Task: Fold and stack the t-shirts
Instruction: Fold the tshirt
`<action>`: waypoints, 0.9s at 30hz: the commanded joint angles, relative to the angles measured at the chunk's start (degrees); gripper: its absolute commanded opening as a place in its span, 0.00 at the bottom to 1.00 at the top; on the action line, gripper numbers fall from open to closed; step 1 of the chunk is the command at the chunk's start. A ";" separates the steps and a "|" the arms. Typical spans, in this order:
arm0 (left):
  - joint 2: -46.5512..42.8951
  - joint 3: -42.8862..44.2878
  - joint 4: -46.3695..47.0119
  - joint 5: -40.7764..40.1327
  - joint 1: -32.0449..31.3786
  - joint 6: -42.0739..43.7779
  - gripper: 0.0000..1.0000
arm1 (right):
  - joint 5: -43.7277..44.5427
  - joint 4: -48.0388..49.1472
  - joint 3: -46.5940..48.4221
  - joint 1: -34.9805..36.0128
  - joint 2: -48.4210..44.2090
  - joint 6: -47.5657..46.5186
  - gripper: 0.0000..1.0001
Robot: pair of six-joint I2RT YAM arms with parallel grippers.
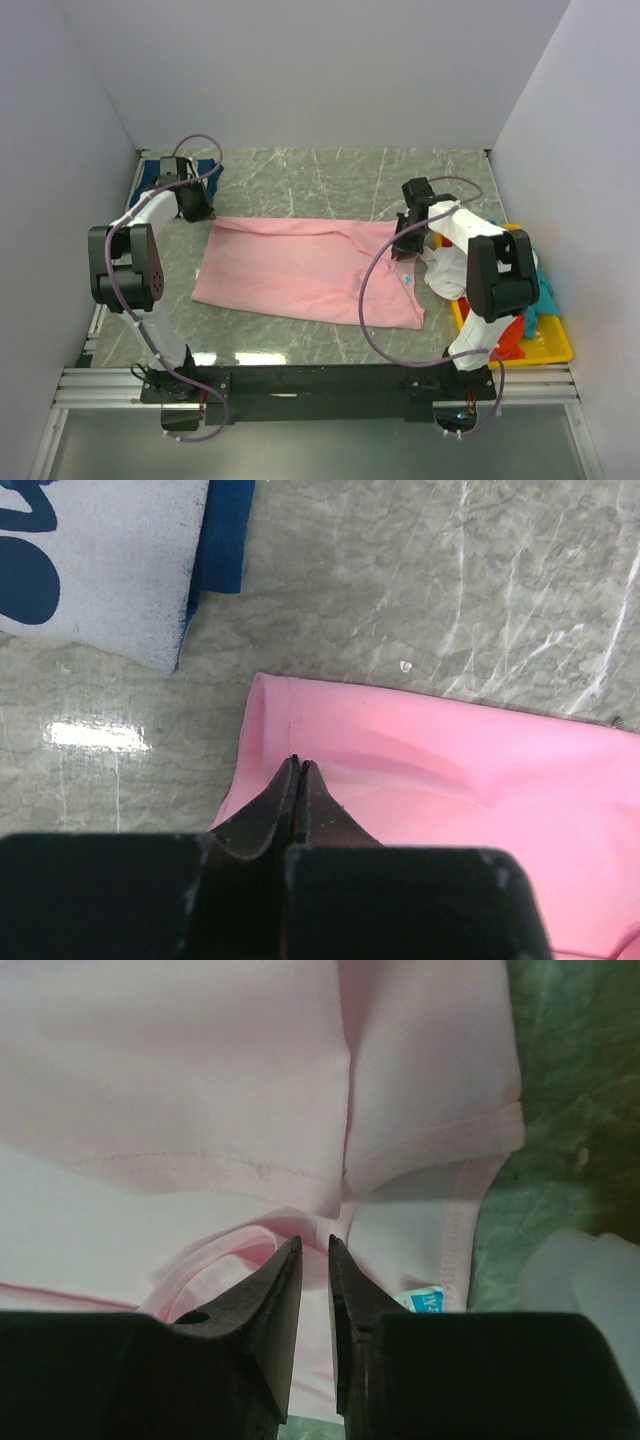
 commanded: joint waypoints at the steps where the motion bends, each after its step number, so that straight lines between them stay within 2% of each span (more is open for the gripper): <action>1: -0.14 1.89 1.56 1.32 0.27 -0.50 0.00 | 1.43 2.14 2.93 0.66 2.07 0.72 0.24; 16: 0.65 2.07 1.30 1.49 0.18 -0.51 0.00 | 4.77 1.87 5.22 0.66 8.05 1.34 0.26; 19: 0.65 2.25 1.21 1.40 0.18 -0.33 0.00 | 4.59 1.96 5.05 0.66 7.70 1.07 0.23; 27: 1.09 2.51 1.39 1.76 0.18 -0.42 0.00 | 2.05 0.47 6.19 0.75 6.04 0.20 0.00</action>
